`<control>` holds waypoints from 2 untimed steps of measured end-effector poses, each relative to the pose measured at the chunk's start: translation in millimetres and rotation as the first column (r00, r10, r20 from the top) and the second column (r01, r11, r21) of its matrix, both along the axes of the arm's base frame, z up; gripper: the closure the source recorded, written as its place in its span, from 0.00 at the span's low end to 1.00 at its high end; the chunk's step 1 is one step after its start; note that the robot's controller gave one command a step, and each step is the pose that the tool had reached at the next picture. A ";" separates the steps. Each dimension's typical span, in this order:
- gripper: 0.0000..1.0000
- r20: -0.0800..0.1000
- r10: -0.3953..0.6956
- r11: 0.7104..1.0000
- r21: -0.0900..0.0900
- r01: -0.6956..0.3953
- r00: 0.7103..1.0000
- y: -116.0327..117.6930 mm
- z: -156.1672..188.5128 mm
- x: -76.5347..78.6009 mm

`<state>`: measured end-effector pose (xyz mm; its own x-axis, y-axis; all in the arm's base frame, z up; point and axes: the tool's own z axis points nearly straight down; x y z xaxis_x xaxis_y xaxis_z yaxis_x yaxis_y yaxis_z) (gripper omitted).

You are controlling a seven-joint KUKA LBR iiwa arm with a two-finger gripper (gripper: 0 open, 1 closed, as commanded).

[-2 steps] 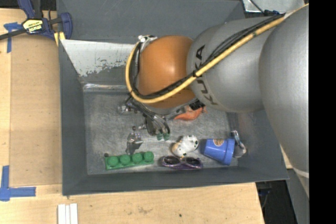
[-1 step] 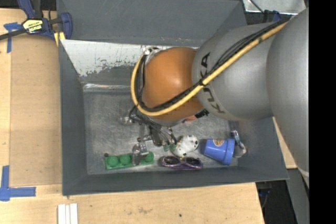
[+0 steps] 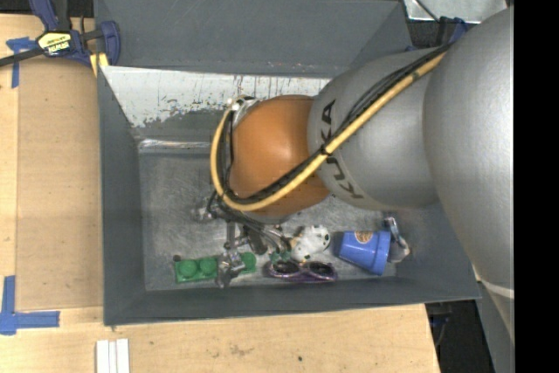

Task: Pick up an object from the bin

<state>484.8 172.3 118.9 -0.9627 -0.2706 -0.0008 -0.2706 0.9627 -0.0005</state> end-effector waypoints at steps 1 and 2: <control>0.00 0.006 -0.029 1.000 0.002 0.029 1.000 12.3 -46.6 3.8; 1.00 0.020 -0.017 1.000 0.012 0.017 1.000 1.5 -42.8 5.1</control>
Offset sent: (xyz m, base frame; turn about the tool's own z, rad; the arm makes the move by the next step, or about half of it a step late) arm -0.0012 -0.0020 -0.0489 0.0157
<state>489.8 173.9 76.1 -0.9669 -0.2540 -0.0237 -0.2542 0.9671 0.0055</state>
